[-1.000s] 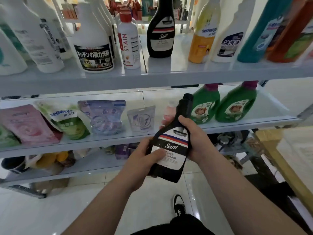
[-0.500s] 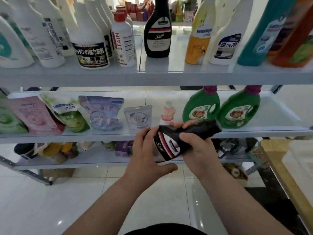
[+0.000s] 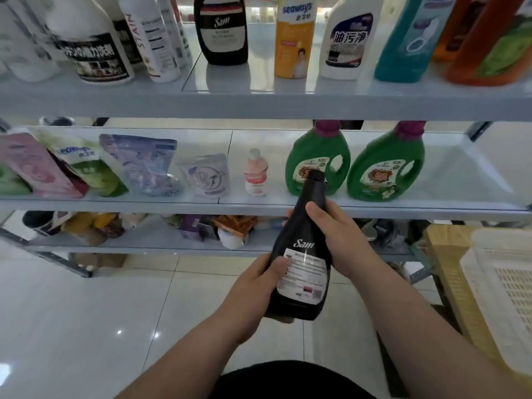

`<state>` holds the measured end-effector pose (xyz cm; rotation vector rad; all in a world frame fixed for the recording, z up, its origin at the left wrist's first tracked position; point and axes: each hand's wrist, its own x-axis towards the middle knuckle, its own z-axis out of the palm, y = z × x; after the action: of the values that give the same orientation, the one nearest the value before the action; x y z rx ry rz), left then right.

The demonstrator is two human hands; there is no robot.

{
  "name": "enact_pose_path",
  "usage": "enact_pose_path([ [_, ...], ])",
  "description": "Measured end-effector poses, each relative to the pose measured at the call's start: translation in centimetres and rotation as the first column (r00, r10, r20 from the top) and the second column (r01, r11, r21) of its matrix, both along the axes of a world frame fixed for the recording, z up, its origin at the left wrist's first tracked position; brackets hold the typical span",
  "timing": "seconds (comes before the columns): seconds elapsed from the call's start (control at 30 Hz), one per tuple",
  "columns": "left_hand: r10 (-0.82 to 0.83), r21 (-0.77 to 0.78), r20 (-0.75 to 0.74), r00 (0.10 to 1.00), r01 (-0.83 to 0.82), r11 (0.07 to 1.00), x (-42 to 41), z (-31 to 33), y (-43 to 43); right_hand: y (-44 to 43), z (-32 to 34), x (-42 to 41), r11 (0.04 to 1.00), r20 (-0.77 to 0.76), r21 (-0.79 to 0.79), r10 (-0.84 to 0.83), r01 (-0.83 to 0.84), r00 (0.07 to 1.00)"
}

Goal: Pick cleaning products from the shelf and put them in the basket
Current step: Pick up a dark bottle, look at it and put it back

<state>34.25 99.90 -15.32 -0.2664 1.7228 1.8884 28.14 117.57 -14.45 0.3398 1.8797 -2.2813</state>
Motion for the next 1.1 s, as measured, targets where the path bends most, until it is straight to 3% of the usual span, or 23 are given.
enact_pose_path([
  [0.1,0.089,0.032,0.134,0.987,-0.095,0.995,0.8,0.4,1.7,0.6,-1.4,0.6,0.968,0.165,-0.248,0.015,0.026,0.986],
  [0.17,0.113,0.111,0.26,0.959,-0.146,0.983,1.3,0.7,2.3,0.3,-2.2,1.7,0.893,0.202,-0.449,0.091,0.01,0.975],
  [0.3,-0.006,0.318,0.378,0.926,-0.124,0.94,1.6,0.7,2.0,-1.0,-3.2,2.8,0.768,0.227,-0.638,0.116,0.058,0.967],
  [0.43,-0.009,0.16,0.278,0.961,-0.037,0.986,0.9,-0.5,0.4,-1.6,-2.8,1.5,0.879,0.147,-0.475,0.028,0.046,0.989],
  [0.57,-0.082,0.102,0.055,0.995,0.076,0.992,0.2,-0.8,-1.1,-2.1,-1.4,0.7,0.997,-0.001,-0.027,-0.078,0.078,0.997],
  [0.63,-0.094,0.011,-0.091,0.991,0.095,0.995,-0.1,-0.8,-1.7,-2.8,-0.9,0.6,0.964,-0.087,0.234,-0.108,0.125,0.99],
  [0.67,-0.083,-0.018,-0.147,0.986,0.081,0.997,-0.3,-1.0,-2.0,-3.1,-0.7,0.5,0.944,-0.119,0.294,-0.12,0.15,0.986],
  [0.73,-0.02,0.003,-0.162,0.987,0.02,1.0,-0.6,-1.3,-2.9,-3.8,-0.3,0.4,0.949,-0.153,0.27,-0.123,0.161,0.981],
  [0.83,0.067,0.17,0.046,0.997,-0.074,0.983,-1.3,-1.5,-4.8,-5.2,0.5,0.7,0.981,-0.161,0.16,-0.085,0.111,0.983],
  [0.93,0.054,0.224,0.214,0.975,-0.103,0.969,-1.7,-2.0,-6.2,-6.9,0.9,1.2,0.987,-0.162,0.122,-0.084,0.105,0.983],
  [1.0,-0.002,0.243,0.219,0.976,-0.053,0.969,-2.2,-2.3,-7.2,-7.9,1.2,1.5,0.985,-0.166,0.121,-0.103,0.124,0.981],
  [1.1,-0.08,0.246,0.075,0.994,0.059,0.967,-3.2,-2.7,-9.1,-9.2,1.6,1.6,0.978,-0.222,0.156,-0.099,0.136,0.97],
])
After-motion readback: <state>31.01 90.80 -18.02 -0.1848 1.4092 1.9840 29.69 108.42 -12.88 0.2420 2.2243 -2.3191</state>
